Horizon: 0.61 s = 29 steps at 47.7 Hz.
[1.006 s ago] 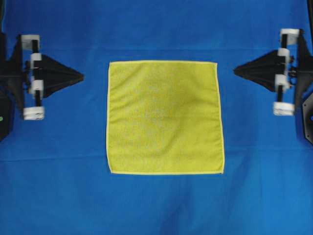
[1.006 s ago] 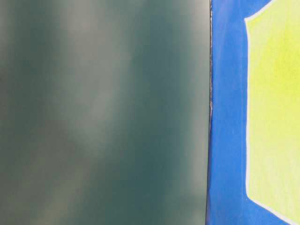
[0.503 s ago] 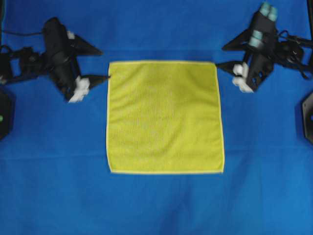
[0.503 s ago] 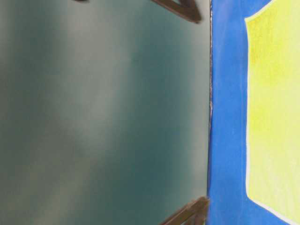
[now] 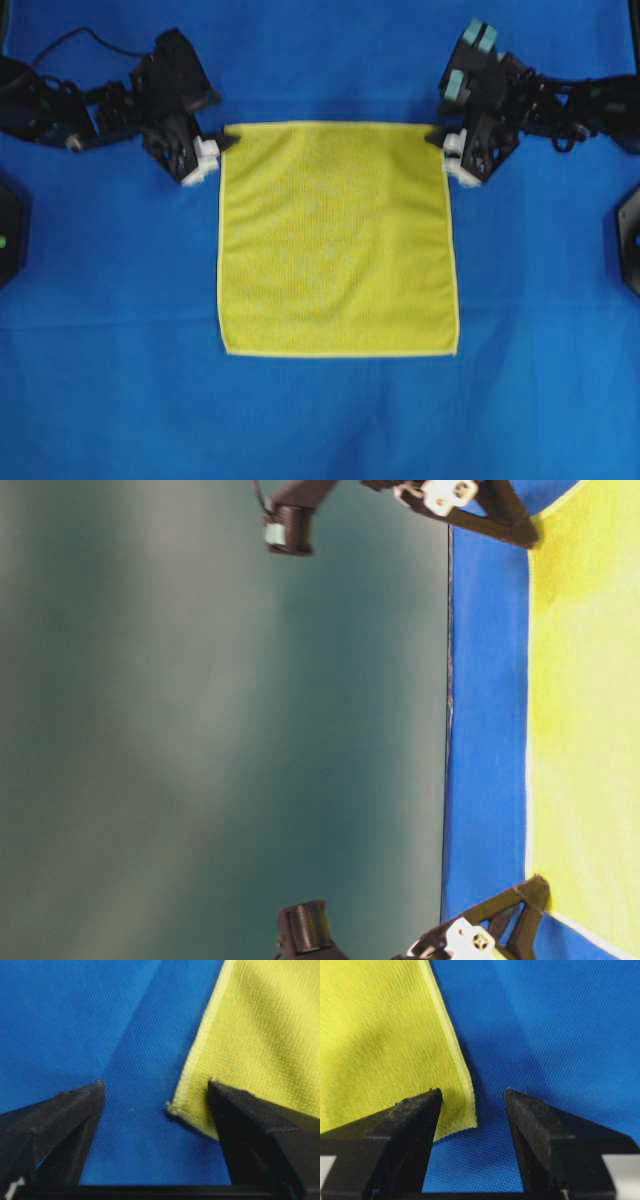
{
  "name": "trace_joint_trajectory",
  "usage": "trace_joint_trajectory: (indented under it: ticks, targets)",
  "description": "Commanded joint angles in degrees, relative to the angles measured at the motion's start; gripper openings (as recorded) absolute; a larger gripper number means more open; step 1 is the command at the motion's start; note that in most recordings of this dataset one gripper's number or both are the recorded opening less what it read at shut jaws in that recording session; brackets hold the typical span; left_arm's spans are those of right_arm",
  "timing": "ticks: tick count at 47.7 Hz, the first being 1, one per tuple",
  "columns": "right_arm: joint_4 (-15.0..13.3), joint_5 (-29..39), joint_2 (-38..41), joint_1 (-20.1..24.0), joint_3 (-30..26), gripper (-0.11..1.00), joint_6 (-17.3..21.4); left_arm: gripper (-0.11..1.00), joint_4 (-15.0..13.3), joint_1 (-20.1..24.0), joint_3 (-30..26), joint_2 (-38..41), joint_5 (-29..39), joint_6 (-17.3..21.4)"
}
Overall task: Fold the yellow towel.
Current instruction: 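Move both grippers to the towel's top corners and pinch them, then lift the top corners and fold them down toward the bottom edge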
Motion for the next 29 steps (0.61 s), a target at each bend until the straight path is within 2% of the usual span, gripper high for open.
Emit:
trace_joint_trajectory:
  ticks: [1,7,10,12,19,21,29]
  targets:
    - [-0.1,-0.5,0.1,-0.2,-1.1,0.57,0.0,0.78,-0.1,-0.1,-0.9,-0.1,0.4,0.2]
    - [-0.1,-0.5,0.1,-0.3,-1.2,0.56,0.0,0.73,-0.1,-0.1,-1.4,0.0,3.0,0.3]
    - [-0.1,-0.5,0.2,-0.2,-1.2,0.52,-0.2,0.62,-0.1,-0.2,-1.7,0.0,4.7,0.4]
    - [-0.1,-0.4,0.1,-0.2,-1.2,0.45,-0.3,0.52,0.0,-0.3,-1.8,0.0,5.9,0.5]
    - [-0.1,-0.4,0.0,-0.1,-1.2,0.05,-0.3,0.14,0.0,-1.4,-1.8,-0.3,8.1,1.8]
    - [-0.1,-0.4,0.0,-0.1,-1.2,0.03,-0.3,0.06,0.0,-1.7,-1.8,-0.4,8.3,2.3]
    - [0.0,0.1,-1.8,-0.2,-1.2,0.03,0.4,0.03,0.0,-2.0,-2.8,-2.0,10.6,3.3]
